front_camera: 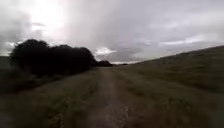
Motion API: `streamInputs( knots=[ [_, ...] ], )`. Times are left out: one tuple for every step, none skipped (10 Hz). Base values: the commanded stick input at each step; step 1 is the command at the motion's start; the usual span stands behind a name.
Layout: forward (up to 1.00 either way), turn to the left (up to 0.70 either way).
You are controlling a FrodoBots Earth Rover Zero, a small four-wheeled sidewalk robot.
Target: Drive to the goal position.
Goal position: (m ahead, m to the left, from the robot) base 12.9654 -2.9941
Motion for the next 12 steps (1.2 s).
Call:
streamInputs(
  knots=[
    [0.7, 0.0],
    [0.7, 0.0],
    [0.7, 0.0],
    [0.7, 0.0],
    [0.7, 0.0],
    [0.7, 0.0],
    [0.7, 0.0],
    [0.7, 0.0],
    [0.7, 0.0],
    [0.7, 0.0],
    [0.7, 0.0],
    [0.7, 0.0]
  ],
)
